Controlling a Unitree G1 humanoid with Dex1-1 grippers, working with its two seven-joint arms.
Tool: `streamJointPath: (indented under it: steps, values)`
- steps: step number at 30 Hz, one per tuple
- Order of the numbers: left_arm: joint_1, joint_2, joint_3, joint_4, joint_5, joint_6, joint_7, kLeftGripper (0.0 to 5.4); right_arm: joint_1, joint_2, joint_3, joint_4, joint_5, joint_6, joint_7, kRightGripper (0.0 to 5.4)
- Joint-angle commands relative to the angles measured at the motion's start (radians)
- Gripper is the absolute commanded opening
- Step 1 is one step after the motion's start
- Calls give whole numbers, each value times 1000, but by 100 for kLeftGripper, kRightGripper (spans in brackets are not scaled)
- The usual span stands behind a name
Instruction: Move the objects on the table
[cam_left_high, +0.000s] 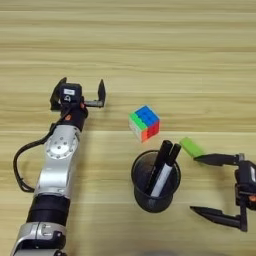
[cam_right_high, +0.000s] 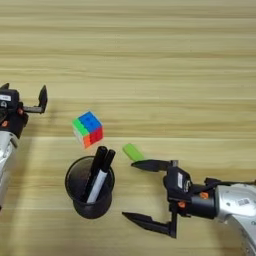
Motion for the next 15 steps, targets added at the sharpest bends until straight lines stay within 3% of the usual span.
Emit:
streamJointPath:
  steps: [1, 6, 15]
  values:
    - [-15, 0, -6, 12, 17, -10, 4, 540, -39, 22, -11, 28, -23, 32, -43, 536]
    - [-16, 1, -7, 15, 17, -11, 4, 540, -67, 64, -4, 11, 15, 126, -92, 536]
    - [-18, 0, -11, 20, 17, -12, 6, 540, -80, 92, -35, -81, 189, 336, -107, 536]
